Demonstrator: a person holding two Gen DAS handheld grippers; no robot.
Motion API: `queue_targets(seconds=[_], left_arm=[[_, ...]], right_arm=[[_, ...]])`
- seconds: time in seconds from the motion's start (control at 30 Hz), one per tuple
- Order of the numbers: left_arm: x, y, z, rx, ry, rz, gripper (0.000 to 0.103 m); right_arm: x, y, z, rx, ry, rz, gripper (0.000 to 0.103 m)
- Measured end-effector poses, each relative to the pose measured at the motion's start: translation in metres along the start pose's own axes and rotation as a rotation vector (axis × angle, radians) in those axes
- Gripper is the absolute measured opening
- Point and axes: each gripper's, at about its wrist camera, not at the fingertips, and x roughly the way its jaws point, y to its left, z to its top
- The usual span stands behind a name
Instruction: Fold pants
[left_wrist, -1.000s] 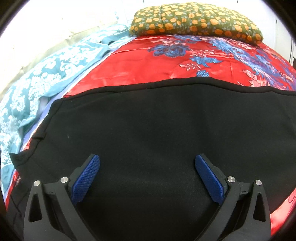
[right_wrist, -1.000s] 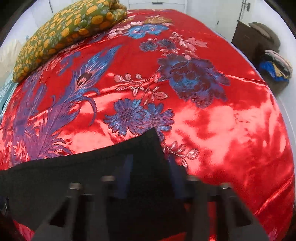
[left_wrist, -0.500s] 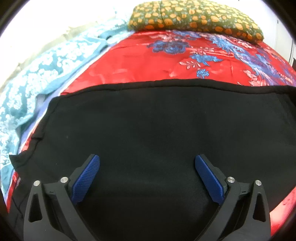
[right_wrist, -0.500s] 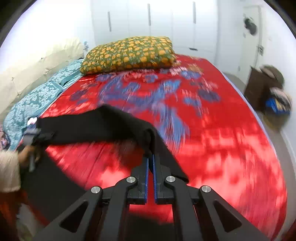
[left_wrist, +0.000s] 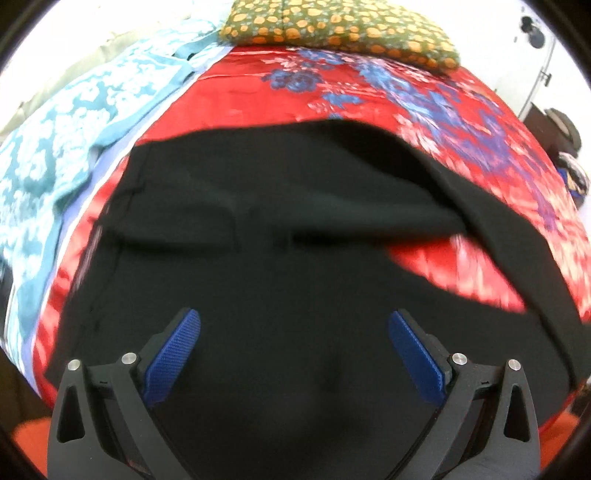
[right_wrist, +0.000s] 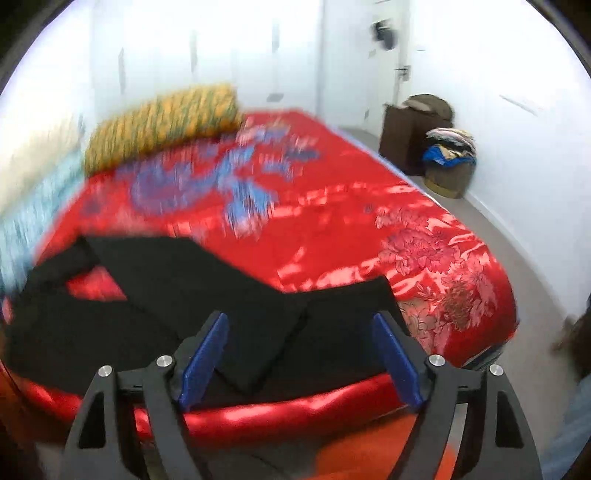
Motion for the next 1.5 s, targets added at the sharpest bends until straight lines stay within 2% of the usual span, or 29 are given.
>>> queue_targets(seconds=[0.07, 0.1, 0.13, 0.2, 0.27, 0.33, 0.4, 0.47, 0.57, 0.67, 0.83, 0.97, 1.1, 1.2, 1.27, 1.3, 1.4, 1.5], left_arm=[[-0.003, 0.001, -0.026, 0.005, -0.063, 0.029, 0.102], [-0.003, 0.002, -0.042, 0.008, -0.116, 0.071, 0.102], [0.000, 0.003, -0.046, 0.009, -0.130, 0.099, 0.102], [0.011, 0.003, -0.043, 0.006, -0.108, 0.126, 0.102], [0.015, 0.005, -0.036, 0.005, -0.128, 0.124, 0.102], [0.015, 0.006, -0.036, 0.015, -0.163, 0.160, 0.102], [0.019, 0.006, -0.036, 0.031, -0.153, 0.177, 0.102], [0.021, 0.007, -0.038, 0.035, -0.136, 0.162, 0.102], [0.019, 0.011, -0.042, 0.036, -0.138, 0.151, 0.102], [0.024, 0.013, -0.043, 0.025, -0.126, 0.152, 0.102], [0.035, 0.009, -0.047, 0.032, -0.091, 0.170, 0.102], [0.036, 0.007, -0.051, 0.046, -0.097, 0.172, 0.102], [0.037, 0.008, -0.052, 0.046, -0.095, 0.163, 0.102], [0.038, 0.007, -0.052, 0.047, -0.095, 0.167, 0.103], [0.038, 0.006, -0.050, 0.050, -0.087, 0.172, 0.103], [0.038, 0.006, -0.049, 0.052, -0.077, 0.172, 0.102], [0.034, 0.001, -0.040, 0.080, -0.018, 0.137, 0.102], [0.018, -0.007, -0.015, 0.110, -0.045, 0.073, 0.102]], right_arm=[[-0.009, -0.001, -0.005, 0.170, -0.022, 0.122, 0.082], [-0.004, 0.001, -0.006, 0.240, -0.011, 0.174, 0.082], [0.006, 0.004, -0.017, 0.343, 0.028, 0.236, 0.082], [0.025, 0.018, -0.031, 0.450, 0.097, 0.305, 0.082], [0.041, 0.043, -0.042, 0.448, 0.135, 0.350, 0.082], [0.061, 0.076, -0.052, 0.368, 0.186, 0.436, 0.082], [0.082, 0.095, -0.059, 0.365, 0.249, 0.510, 0.081], [0.098, 0.092, -0.064, 0.420, 0.260, 0.500, 0.081], [0.113, 0.078, -0.068, 0.437, 0.274, 0.418, 0.081], [0.123, 0.060, -0.071, 0.479, 0.280, 0.382, 0.081], [0.129, 0.033, -0.067, 0.545, 0.213, 0.330, 0.081], [0.133, 0.018, -0.061, 0.634, 0.164, 0.288, 0.081], [0.136, 0.010, -0.062, 0.710, 0.155, 0.292, 0.080], [0.137, 0.002, -0.063, 0.740, 0.161, 0.278, 0.062], [0.140, -0.002, -0.062, 0.725, 0.180, 0.266, 0.024], [0.141, -0.004, -0.061, 0.720, 0.186, 0.259, 0.017], [0.135, -0.006, -0.054, 0.662, 0.187, 0.228, 0.011], [0.111, 0.006, -0.028, 0.545, 0.131, 0.262, 0.010]])
